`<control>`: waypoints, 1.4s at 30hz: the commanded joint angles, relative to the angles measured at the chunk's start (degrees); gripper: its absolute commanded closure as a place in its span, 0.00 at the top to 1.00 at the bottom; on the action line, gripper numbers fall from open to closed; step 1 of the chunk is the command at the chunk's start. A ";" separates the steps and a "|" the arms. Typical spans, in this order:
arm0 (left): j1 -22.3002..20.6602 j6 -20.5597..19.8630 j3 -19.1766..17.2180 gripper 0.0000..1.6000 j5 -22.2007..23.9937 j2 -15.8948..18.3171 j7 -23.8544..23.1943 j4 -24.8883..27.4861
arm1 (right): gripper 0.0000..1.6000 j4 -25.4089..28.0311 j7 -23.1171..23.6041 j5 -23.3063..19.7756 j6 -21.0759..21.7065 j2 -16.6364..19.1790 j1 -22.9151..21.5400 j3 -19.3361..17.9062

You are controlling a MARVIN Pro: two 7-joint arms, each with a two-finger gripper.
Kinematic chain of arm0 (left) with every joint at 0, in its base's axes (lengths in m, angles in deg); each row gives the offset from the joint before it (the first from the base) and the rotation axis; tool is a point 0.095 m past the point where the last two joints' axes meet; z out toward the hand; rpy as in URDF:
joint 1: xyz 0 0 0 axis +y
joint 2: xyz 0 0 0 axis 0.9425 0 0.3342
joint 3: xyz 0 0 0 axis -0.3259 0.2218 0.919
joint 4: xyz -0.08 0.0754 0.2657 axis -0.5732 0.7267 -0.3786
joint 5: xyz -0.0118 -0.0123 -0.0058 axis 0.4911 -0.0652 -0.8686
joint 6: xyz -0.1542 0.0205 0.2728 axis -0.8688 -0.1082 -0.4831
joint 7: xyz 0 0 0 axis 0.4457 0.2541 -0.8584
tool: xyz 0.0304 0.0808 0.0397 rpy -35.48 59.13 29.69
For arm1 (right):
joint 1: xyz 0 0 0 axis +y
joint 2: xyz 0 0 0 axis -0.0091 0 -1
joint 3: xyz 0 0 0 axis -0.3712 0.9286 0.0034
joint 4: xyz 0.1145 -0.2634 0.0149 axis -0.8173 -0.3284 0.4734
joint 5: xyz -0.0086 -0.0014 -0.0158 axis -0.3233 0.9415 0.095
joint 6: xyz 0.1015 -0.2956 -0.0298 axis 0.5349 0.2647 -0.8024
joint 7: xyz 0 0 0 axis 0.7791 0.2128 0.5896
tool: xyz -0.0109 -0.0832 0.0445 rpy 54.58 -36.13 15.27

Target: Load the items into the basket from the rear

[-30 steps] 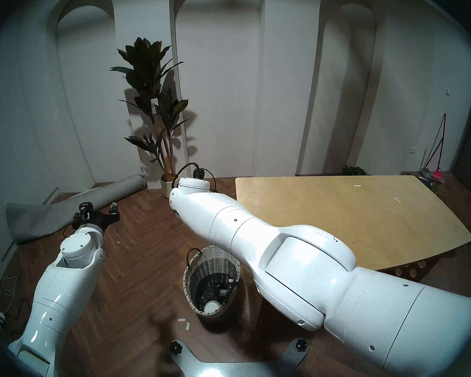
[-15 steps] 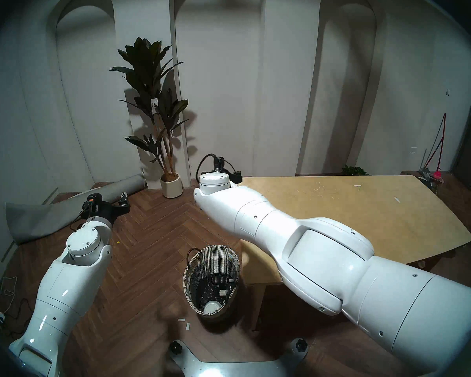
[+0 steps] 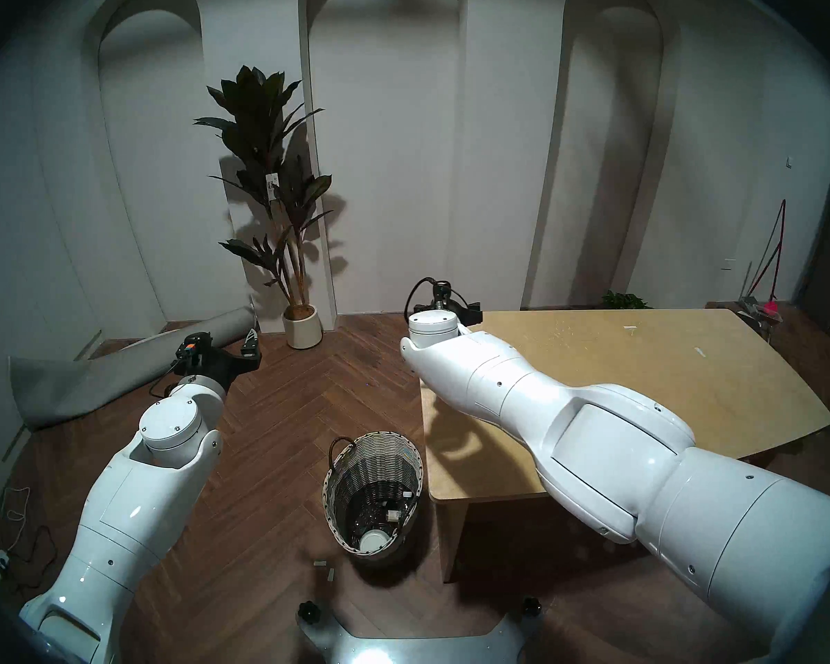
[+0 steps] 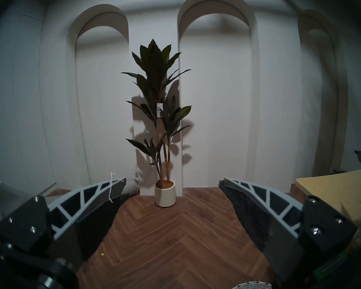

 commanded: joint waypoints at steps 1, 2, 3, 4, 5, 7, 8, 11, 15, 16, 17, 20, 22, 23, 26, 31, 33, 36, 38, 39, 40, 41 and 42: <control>-3.48 0.64 1.12 1.00 -0.66 -0.61 -0.80 2.00 | 1.00 1.55 0.49 0.32 -1.61 4.03 -0.32 -0.62; -3.71 0.61 1.35 1.00 -0.72 -0.72 -0.88 2.04 | 1.00 1.64 0.56 0.30 -1.72 4.34 -0.24 -0.69; -4.03 0.58 1.65 1.00 -0.79 -0.86 -1.01 2.07 | 1.00 1.87 0.74 0.21 -1.88 4.71 -0.19 -0.86; -4.23 0.55 1.83 1.00 -0.82 -0.96 -1.08 2.09 | 1.00 1.99 0.82 0.18 -1.98 4.95 -0.19 -0.94; -4.56 0.53 2.12 1.00 -0.90 -1.13 -1.22 2.13 | 1.00 2.23 0.93 0.12 -2.18 5.35 -0.22 -1.14; -5.08 0.50 2.64 1.00 -1.03 -1.37 -1.45 2.22 | 1.00 2.60 1.30 0.04 -2.45 5.97 -0.30 -1.43; -5.38 0.50 2.93 1.00 -1.11 -1.52 -1.57 2.25 | 1.00 2.83 1.55 0.02 -2.63 6.36 -0.34 -1.60; -5.99 0.47 3.62 1.00 -1.28 -1.91 -1.88 2.35 | 1.00 3.53 2.43 -0.13 -3.06 7.23 -0.58 -2.13; -7.10 0.39 4.59 1.00 -1.53 -2.46 -2.30 2.31 | 1.00 4.47 3.29 -0.23 -3.74 8.76 -0.97 -2.98; -7.44 0.37 4.80 1.00 -1.58 -2.59 -2.40 2.27 | 1.00 4.68 3.40 -0.20 -3.88 9.16 -1.01 -3.16; -7.78 0.32 5.01 1.00 -1.66 -2.73 -2.48 2.17 | 1.00 4.98 3.73 -0.22 -4.05 9.50 -0.97 -3.35; -8.66 0.22 5.44 1.00 -1.83 -3.00 -2.67 1.95 | 1.00 5.65 4.37 -0.24 -4.40 10.27 -0.89 -3.79; -9.24 0.11 5.80 1.00 -1.99 -3.19 -2.82 1.75 | 1.00 6.18 4.85 -0.25 -4.67 10.88 -0.82 -4.12; -9.50 0.06 5.96 1.00 -2.03 -3.28 -2.89 1.67 | 1.00 6.43 5.07 -0.26 -4.80 11.15 -0.79 -4.27; -10.28 -0.02 6.37 1.00 -2.22 -3.59 -3.13 1.39 | 1.00 7.28 5.82 -0.28 -5.20 12.01 -0.67 -4.73; -10.88 -0.07 6.90 1.00 -2.41 -4.00 -3.42 0.93 | 1.00 8.87 7.72 -0.65 -5.59 12.66 -0.19 -5.34; -11.03 -0.10 7.11 1.00 -2.50 -4.17 -3.53 0.67 | 1.00 9.56 8.70 -0.81 -5.69 13.09 -0.03 -5.63; -11.20 -0.11 7.33 1.00 -2.62 -4.40 -3.66 0.30 | 1.00 10.52 10.12 -1.11 -5.89 13.93 0.12 -6.01; -11.44 -0.12 7.47 1.00 -2.69 -4.58 -3.76 0.06 | 1.00 11.16 11.05 -1.46 -6.01 14.58 0.20 -6.32; -11.50 -0.12 7.52 1.00 -2.71 -4.64 -3.80 -0.03 | 1.00 11.38 11.41 -1.65 -6.03 14.82 0.17 -6.49; -11.57 -0.12 7.58 1.00 -2.75 -4.71 -3.84 -0.13 | 1.00 11.64 11.85 -1.85 -6.04 15.11 0.21 -6.60; -11.65 -0.12 7.63 1.00 -2.79 -4.78 -3.88 -0.22 | 1.00 11.89 12.27 -2.06 -6.07 15.38 0.24 -6.74; -11.78 -0.12 7.68 1.00 -2.86 -4.91 -3.94 -0.37 | 1.00 12.34 12.97 -2.40 -6.12 15.77 0.30 -6.97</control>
